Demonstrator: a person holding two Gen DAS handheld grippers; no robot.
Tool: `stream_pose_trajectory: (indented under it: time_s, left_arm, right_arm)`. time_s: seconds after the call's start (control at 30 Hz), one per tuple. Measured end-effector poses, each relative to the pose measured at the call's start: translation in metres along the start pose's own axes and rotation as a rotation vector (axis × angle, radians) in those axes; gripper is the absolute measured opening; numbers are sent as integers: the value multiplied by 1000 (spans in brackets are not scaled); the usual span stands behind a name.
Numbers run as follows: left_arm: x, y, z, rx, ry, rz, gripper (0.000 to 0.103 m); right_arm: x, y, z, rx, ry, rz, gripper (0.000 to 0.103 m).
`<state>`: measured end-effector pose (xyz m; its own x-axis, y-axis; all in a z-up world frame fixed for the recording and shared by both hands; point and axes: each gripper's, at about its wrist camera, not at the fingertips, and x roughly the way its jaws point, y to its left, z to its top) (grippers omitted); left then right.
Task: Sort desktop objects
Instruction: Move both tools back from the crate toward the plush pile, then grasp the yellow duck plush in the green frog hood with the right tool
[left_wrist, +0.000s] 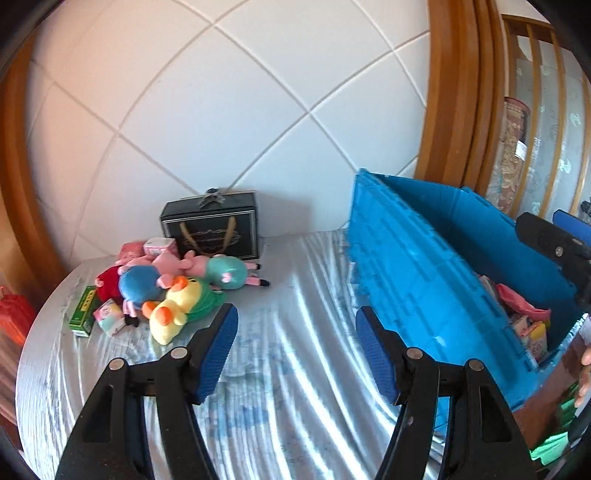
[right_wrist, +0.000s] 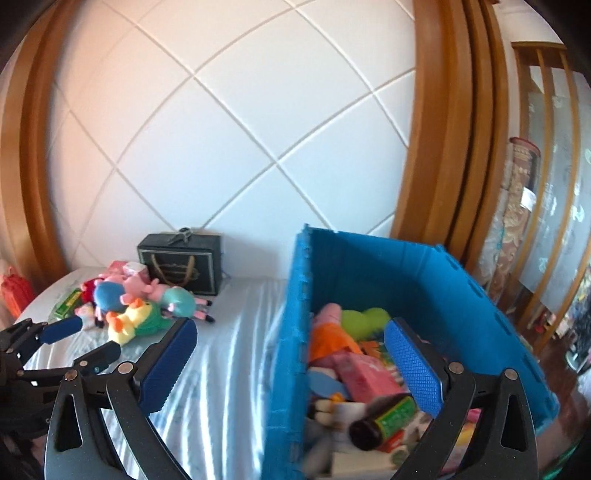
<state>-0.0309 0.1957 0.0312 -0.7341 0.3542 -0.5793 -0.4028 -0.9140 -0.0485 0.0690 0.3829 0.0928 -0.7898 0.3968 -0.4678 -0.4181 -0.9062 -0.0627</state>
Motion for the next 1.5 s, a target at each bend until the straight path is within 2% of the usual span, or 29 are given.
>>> stream_pose_trajectory:
  time_s: [0.13, 0.33, 0.43, 0.6, 0.77, 0.9, 1.0, 1.1, 1.2, 1.33, 1.5]
  left_arm:
    - [15, 75, -4, -75, 39, 100, 65]
    - [57, 161, -13, -146, 114, 241, 65]
    - [88, 195, -14, -191, 149, 268, 65]
    - [149, 236, -11, -291, 205, 259, 65]
    - [221, 255, -15, -356, 279, 226, 65]
    - [279, 262, -28, -421, 362, 195, 65]
    - [311, 261, -41, -457, 421, 160, 65]
    - [337, 251, -57, -426, 480, 153, 65]
    - [343, 242, -62, -313, 450, 230, 66]
    - [341, 243, -72, -250, 464, 213, 69]
    - [338, 252, -83, -319, 468, 164, 73]
  right_arm:
    - [30, 71, 16, -42, 23, 95, 103]
    - [112, 157, 23, -65, 155, 251, 103]
    - [160, 184, 21, -59, 232, 294, 103]
    - [241, 217, 22, -40, 340, 334, 103]
    - [320, 248, 12, -32, 399, 396, 103]
    - [378, 266, -11, -68, 488, 373, 103]
    - [408, 268, -33, -63, 553, 363, 103]
    - [425, 263, -53, -35, 604, 378, 103]
    - [433, 264, -68, -41, 634, 391, 103]
    - [435, 271, -74, -45, 652, 434, 103]
    - [449, 297, -72, -66, 658, 480, 103]
